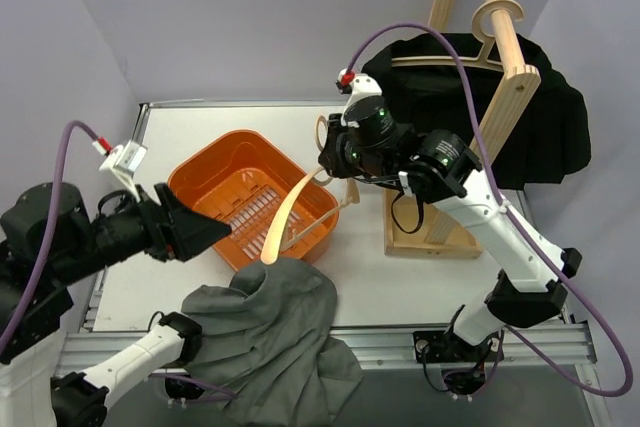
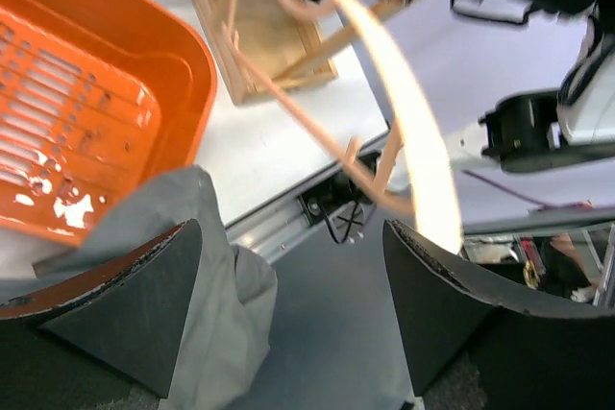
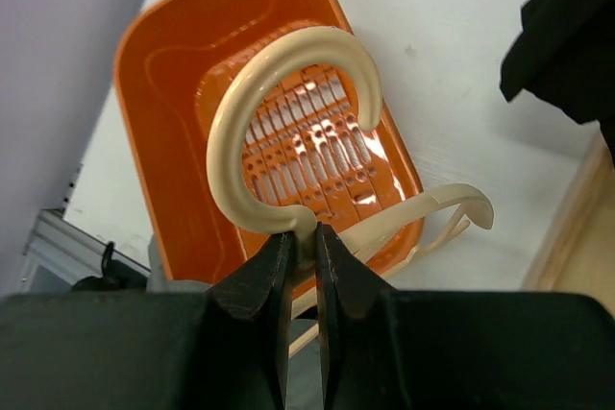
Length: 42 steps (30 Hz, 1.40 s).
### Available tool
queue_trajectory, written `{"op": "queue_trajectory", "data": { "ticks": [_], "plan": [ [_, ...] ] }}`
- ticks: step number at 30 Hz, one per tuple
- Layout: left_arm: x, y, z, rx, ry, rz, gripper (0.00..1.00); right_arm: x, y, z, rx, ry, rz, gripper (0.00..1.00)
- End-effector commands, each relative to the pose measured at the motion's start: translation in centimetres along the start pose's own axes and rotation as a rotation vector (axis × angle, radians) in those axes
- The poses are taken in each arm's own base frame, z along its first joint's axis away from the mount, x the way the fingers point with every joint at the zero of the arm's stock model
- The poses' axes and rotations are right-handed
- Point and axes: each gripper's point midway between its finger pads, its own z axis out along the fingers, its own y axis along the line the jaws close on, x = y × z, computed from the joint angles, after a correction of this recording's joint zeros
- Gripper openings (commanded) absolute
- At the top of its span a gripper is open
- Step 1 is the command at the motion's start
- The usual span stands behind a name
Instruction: Remove the skirt from the hanger
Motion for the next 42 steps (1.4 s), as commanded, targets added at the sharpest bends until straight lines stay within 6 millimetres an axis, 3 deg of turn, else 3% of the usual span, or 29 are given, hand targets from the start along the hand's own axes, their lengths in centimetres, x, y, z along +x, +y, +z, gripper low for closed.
{"op": "queue_trajectory", "data": {
  "ticks": [1, 9, 17, 26, 39, 42],
  "plan": [
    [-3.2, 0.4, 3.0, -0.057, -0.032, 0.03, 0.84, 0.5, -2.3, -0.2, 0.111, 0.022, 0.0, 0.0],
    [-4.1, -0.4, 5.4, -0.021, 0.048, 0.109, 0.84, 2.6, -4.2, 2.5, 0.221, 0.11, -0.011, 0.0],
    [-4.4, -1.1, 5.7, 0.008, 0.075, 0.159, 0.84, 2.8, -4.6, 4.6, 0.248, 0.159, -0.029, 0.0],
    [-2.6, 1.0, 7.6, -0.076, 0.184, 0.197, 0.82, 1.8, -3.9, 4.7, 0.225, 0.149, -0.018, 0.0],
    [-0.9, 0.3, 10.7, -0.086, 0.27, 0.25, 0.82, 0.5, -3.1, 5.0, 0.196, 0.133, 0.004, 0.0],
    [-0.6, 0.4, 11.0, -0.09, 0.284, 0.255, 0.78, 0.2, -3.0, 4.8, 0.193, 0.128, 0.006, 0.0]
  ]
}}
